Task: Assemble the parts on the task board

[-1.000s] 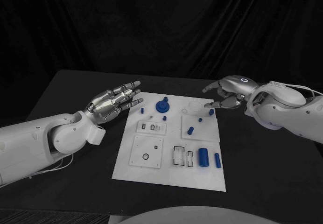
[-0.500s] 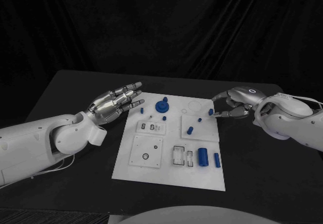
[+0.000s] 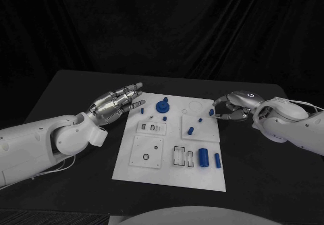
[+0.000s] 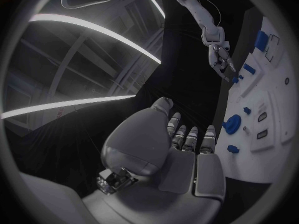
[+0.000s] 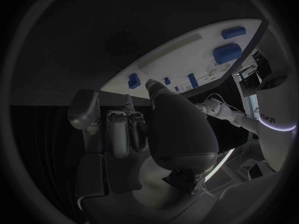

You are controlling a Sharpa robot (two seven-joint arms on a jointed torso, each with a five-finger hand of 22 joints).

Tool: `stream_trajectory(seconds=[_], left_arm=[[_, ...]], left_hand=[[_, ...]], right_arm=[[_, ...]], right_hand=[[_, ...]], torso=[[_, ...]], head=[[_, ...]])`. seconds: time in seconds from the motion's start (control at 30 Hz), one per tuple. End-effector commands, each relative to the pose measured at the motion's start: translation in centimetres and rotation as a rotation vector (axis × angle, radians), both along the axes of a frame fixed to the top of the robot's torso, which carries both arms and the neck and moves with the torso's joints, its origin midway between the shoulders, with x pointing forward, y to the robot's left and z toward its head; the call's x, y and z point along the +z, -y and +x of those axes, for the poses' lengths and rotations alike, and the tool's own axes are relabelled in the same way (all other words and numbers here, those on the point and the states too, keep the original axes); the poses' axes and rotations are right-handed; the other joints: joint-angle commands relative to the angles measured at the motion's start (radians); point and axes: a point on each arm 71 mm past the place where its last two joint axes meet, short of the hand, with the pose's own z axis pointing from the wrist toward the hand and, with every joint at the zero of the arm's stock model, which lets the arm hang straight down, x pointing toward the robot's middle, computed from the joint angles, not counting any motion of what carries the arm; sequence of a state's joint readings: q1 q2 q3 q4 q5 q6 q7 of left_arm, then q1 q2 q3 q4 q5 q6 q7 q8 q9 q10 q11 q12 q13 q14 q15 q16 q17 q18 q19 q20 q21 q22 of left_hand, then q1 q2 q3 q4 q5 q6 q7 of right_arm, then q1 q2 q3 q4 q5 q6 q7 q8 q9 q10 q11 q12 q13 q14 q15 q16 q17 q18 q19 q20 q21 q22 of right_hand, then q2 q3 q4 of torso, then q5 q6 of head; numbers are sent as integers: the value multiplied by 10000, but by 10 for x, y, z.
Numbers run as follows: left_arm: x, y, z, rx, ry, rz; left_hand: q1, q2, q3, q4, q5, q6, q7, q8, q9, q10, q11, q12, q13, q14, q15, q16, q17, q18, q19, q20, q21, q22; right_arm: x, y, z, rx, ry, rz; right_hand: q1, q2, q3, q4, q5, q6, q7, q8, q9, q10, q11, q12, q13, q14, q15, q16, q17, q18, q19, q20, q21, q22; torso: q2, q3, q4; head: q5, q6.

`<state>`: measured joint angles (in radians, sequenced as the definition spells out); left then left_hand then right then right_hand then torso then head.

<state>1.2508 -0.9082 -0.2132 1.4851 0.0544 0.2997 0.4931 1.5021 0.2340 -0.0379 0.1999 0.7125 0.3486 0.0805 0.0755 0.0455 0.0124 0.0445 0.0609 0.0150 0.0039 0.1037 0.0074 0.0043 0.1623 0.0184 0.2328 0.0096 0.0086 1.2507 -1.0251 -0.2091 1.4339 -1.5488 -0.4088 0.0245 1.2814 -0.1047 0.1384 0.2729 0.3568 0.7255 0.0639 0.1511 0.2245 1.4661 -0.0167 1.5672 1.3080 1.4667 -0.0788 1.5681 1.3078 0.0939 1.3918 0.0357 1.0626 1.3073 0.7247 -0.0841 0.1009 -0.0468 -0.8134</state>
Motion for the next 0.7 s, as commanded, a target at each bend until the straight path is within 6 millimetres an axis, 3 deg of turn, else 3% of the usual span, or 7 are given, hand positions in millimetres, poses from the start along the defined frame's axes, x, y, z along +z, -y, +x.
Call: stream_trajectory(seconds=[0.03,0.3,0.7], left_arm=[[1,1,-1,-91,53,-148],[1,-1,-1,-66,43,-135],[0,-1,-2,-75,34,-141]], left_hand=[[-31,-6,35,2,38,-21,6,40,-3,20,78,47,11,2,47,58,6,183,11,47,41,12],[-33,-7,45,-2,39,-19,7,41,-3,20,78,50,11,2,51,60,7,183,11,48,42,12],[-33,-7,45,-2,39,-19,7,41,-3,20,78,50,11,2,51,60,7,183,11,48,42,12]], right_arm=[[-1,0,1,-42,331,143],[-4,-5,2,1,507,241],[-12,-7,5,-245,359,166]], right_hand=[[109,17,64,2,200,-60,-18,112,57,1047,-92,36,2628,1041,-43,27,2630,70,23,-68,-62,435],[144,36,77,-11,266,-82,5,206,104,1047,-82,36,2628,1041,-42,27,2630,76,14,-69,-108,427],[309,85,128,-129,316,-247,75,476,245,1047,-28,36,2628,1041,-3,27,2630,98,-32,-46,-283,385]], torso=[[12,-9,1],[8,-8,-14],[8,-10,16]], head=[[19,-1],[38,-26],[11,-34]])
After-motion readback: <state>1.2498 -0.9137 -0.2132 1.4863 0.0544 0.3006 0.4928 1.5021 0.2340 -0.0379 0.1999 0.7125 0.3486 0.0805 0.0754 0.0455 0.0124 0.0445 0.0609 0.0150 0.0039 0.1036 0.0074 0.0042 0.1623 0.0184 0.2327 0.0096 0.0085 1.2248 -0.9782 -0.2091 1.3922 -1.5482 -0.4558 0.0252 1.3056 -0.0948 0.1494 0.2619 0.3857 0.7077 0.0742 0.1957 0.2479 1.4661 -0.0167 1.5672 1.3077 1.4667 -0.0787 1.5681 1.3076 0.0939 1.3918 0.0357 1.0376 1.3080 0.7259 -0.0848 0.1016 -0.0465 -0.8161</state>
